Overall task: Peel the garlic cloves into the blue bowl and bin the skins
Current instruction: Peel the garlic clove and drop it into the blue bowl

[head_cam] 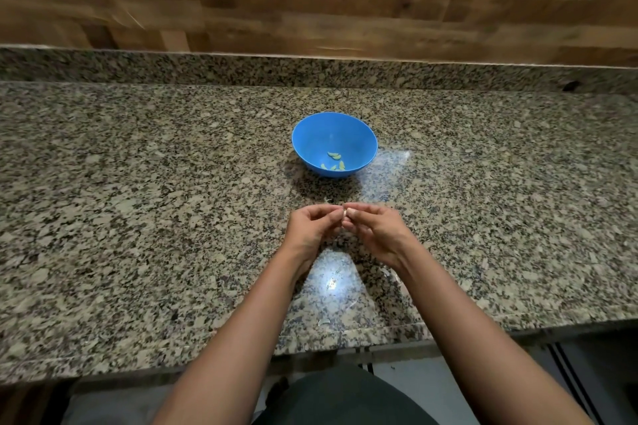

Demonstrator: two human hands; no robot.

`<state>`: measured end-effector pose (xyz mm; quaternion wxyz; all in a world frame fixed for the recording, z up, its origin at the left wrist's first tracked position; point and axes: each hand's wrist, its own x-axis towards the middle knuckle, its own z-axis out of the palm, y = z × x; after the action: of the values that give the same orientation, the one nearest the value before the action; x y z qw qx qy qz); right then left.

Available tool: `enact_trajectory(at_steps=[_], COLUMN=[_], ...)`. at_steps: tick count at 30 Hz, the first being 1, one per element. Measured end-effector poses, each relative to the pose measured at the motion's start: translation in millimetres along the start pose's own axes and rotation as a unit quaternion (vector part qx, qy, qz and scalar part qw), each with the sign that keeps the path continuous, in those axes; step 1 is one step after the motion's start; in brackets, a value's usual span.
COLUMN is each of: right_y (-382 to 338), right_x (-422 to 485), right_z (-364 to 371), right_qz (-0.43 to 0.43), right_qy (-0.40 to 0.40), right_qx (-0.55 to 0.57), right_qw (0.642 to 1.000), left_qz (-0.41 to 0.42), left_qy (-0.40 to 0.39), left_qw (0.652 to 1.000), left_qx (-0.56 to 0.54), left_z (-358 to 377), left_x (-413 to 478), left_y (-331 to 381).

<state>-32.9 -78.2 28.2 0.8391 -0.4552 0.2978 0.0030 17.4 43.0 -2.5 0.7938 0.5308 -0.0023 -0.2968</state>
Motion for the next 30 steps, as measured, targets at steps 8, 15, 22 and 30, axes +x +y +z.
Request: enact_trajectory(at_steps=[8, 15, 22, 30], right_y=[-8, -6, -12, 16], right_x=[-7, 10, 20, 9], right_z=[-8, -22, -20, -39], right_qz=[-0.081, -0.114, -0.119, -0.198], right_qy=[0.01, 0.097, 0.07, 0.102], right_qx=[-0.211, -0.572, -0.627, -0.499], right_qw=[0.974, 0.807, 0.767, 0.838], left_qz=[0.022, 0.225, 0.288, 0.282], left_qy=[0.013, -0.056, -0.028, -0.031], left_qw=[0.995, 0.776, 0.673, 0.682], left_qx=[0.097, 0.586, 0.68, 0.674], left_z=[7, -14, -15, -15], left_x=[0, 2, 0, -1], left_y=[1, -34, -49, -49])
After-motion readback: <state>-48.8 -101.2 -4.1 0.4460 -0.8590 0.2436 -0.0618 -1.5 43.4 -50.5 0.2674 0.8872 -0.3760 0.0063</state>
